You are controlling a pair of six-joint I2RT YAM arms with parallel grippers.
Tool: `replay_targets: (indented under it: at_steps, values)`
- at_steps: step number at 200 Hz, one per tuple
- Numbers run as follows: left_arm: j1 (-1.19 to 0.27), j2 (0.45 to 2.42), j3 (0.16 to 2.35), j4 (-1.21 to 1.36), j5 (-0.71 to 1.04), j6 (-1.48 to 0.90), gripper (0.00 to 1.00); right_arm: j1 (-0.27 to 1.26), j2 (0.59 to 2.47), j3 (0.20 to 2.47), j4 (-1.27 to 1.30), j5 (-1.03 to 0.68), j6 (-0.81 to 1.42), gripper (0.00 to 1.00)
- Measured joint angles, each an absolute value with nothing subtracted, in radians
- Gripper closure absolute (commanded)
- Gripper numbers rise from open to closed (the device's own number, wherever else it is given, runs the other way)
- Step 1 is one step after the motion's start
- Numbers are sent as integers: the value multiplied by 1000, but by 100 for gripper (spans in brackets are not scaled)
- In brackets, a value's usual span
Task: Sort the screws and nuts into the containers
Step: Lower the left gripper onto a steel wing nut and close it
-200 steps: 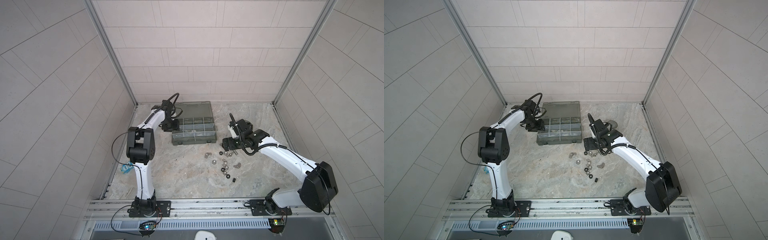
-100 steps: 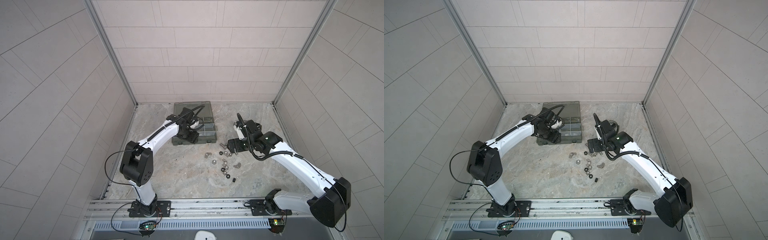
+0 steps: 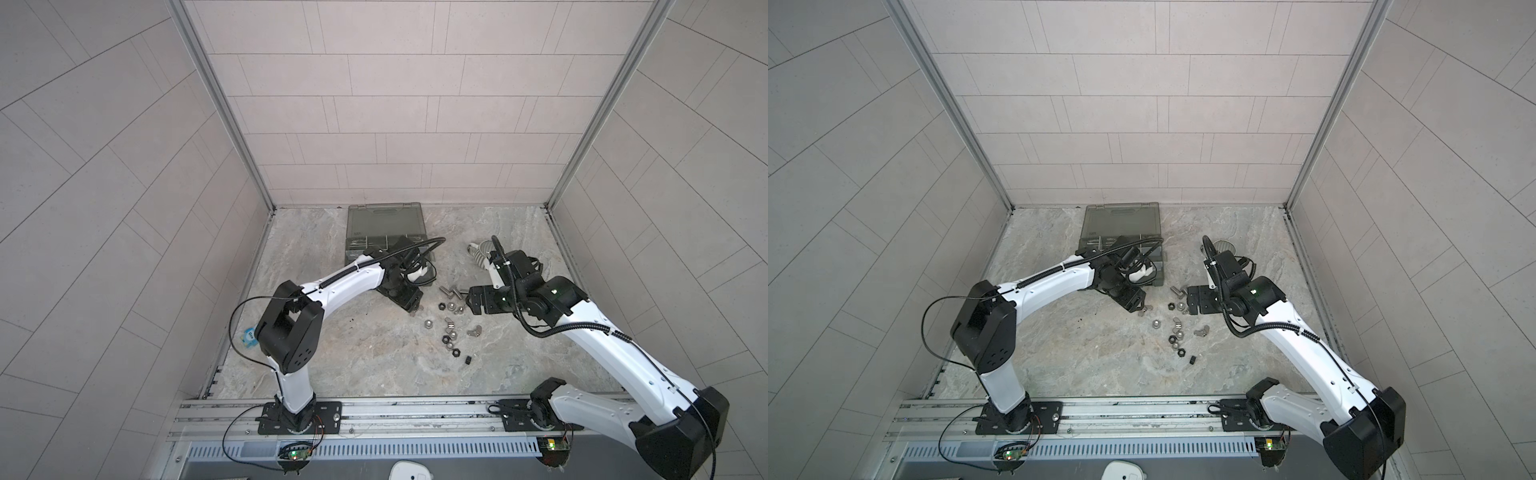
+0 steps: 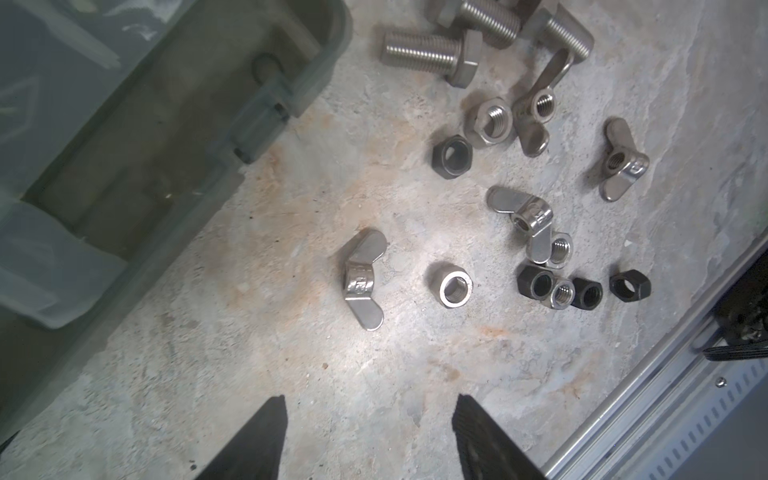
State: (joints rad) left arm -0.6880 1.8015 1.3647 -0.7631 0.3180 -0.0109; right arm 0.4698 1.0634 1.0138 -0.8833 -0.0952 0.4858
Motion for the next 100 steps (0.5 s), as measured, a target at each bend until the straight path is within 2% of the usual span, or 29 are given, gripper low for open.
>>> replay_targets:
  at_steps: [73, 100]
  values:
    - [-718, 1872, 1330, -680, 242, -60, 29, 459, 934, 982, -970, -68, 516, 1]
    - [-725, 1896, 1330, -648, 232, -79, 38, 455, 920, 976, -989, -62, 518, 1]
